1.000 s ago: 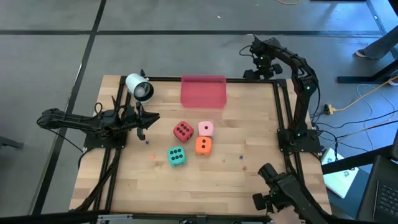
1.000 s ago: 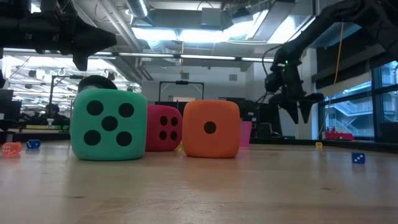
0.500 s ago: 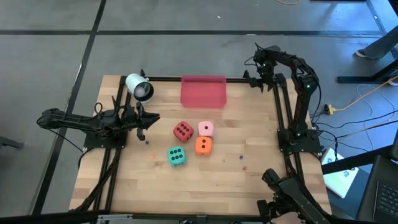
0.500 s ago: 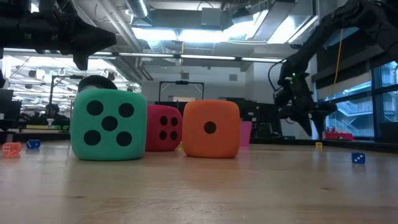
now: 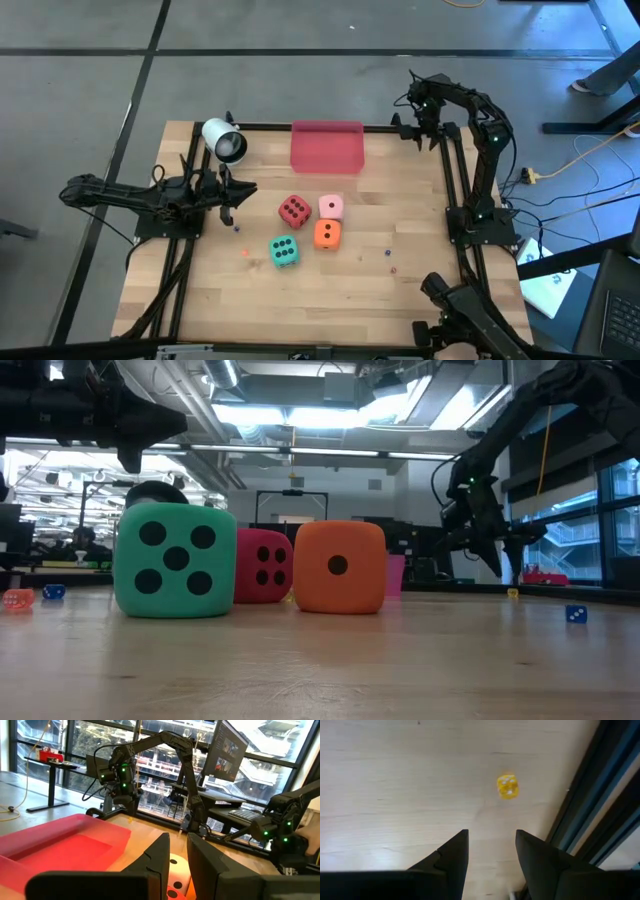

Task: Pick & Place Dice
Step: Put the yellow die into the pink bin

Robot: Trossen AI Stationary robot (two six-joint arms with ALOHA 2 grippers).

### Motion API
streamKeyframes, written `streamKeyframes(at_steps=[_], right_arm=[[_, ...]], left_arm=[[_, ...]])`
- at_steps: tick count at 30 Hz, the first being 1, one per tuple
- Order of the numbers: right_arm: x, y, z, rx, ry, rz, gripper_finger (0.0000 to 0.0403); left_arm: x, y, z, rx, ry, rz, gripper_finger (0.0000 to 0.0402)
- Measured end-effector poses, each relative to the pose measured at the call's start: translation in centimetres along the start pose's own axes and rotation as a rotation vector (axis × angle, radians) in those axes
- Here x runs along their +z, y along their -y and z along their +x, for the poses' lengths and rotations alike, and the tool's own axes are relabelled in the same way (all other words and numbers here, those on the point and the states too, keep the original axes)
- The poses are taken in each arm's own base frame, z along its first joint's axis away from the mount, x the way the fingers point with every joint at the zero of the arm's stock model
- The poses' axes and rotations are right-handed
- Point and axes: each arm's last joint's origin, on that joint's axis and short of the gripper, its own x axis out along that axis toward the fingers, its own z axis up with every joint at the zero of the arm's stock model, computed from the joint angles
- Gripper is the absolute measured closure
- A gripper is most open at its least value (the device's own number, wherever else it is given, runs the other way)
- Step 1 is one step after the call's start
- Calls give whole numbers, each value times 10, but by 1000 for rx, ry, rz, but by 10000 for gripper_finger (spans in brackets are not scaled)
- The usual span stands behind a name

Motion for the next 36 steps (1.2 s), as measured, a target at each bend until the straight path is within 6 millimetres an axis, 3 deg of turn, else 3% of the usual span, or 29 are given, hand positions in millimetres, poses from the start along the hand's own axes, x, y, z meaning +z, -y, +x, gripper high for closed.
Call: streamKeyframes(at_steps=[10,17,29,36], right_arm=[[0,-8,17,-74,-115,55,239],[11,-13,20,-42,-9,31,239],[13,-11,17,-45,5,21,239],[16,-9,10,-159,82,1,239]], left_arm=[[0,0,0,0,0,10,341],[0,0,0,-7,-1,17,341],[0,0,0,-7,-1,20,341],[0,0,0,-5,-1,5,341]])
